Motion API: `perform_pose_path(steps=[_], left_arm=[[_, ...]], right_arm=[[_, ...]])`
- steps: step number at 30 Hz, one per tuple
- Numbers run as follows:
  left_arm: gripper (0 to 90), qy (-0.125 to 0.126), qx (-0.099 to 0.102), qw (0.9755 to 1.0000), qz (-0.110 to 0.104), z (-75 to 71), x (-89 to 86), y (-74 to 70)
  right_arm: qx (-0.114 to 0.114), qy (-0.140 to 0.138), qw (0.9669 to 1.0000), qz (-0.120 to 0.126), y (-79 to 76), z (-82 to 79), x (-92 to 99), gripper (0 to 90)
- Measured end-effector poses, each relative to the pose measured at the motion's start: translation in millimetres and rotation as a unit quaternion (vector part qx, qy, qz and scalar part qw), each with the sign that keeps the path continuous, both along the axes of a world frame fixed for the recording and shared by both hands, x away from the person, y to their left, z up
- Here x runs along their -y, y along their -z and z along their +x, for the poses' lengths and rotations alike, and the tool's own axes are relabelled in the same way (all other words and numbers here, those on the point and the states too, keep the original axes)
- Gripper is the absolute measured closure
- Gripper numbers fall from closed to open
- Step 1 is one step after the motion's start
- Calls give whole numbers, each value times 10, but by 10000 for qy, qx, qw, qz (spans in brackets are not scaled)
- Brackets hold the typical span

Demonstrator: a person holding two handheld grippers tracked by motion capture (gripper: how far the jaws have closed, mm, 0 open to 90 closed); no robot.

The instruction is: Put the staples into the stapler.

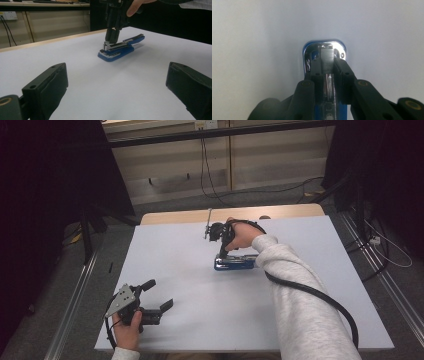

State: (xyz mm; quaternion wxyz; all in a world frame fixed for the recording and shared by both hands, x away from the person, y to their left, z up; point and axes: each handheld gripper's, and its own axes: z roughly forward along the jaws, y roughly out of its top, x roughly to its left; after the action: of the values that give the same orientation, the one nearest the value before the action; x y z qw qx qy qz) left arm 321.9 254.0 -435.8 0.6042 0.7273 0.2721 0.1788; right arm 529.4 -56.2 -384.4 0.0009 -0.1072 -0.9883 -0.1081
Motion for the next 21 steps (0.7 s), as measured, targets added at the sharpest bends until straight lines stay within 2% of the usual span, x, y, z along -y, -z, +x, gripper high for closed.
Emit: perform_pose_path(steps=[21], left_arm=[[40,22,-52,10000,29,3,1,6]], right_arm=[[-37,-19,10000,5,28,1,-22,784]])
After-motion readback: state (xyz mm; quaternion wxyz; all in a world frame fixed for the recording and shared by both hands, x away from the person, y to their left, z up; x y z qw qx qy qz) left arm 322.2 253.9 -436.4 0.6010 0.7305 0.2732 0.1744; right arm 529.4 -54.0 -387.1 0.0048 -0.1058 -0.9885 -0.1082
